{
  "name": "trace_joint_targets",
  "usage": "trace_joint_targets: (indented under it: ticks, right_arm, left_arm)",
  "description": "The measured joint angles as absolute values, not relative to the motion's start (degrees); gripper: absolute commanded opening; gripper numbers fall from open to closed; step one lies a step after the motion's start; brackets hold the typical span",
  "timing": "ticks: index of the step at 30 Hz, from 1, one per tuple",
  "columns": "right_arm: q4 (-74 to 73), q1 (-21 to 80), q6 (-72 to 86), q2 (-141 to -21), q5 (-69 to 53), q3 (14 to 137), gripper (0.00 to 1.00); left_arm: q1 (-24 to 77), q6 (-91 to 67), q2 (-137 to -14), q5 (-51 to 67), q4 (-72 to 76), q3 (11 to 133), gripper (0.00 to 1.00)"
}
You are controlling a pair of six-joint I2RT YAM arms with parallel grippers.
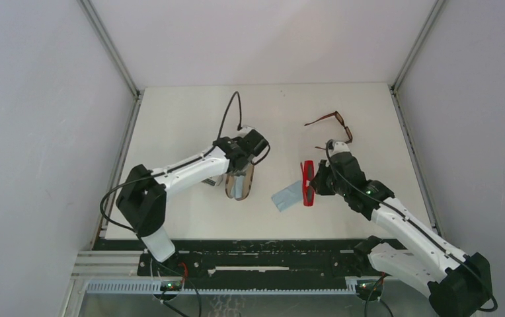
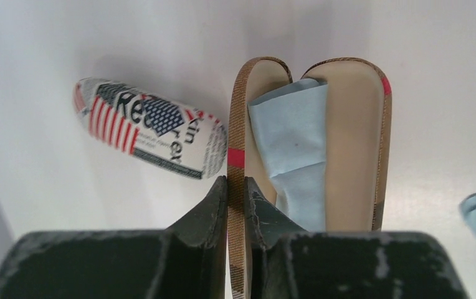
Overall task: Organize the sunglasses
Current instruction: Place the sunglasses at the center of the board.
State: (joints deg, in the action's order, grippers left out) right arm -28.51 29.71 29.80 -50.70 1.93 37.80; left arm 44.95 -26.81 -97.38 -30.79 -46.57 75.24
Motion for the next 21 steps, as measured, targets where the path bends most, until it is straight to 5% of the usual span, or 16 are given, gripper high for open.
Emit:
trace_joint_targets:
  ticks: [9,21]
  right_arm:
    - [-27.4,34.3,32.4,-53.5,4.4,36.8,0.0]
    - [-16.6,34.2,35.7,-64.8,-3.5,35.2,0.0]
  left_arm:
    - [51.9,-27.0,-100.4,-41.7,-54.0,75.2,0.13]
    - [54.0,-29.5,-102.2,-41.8,-53.0,75.1,0.17]
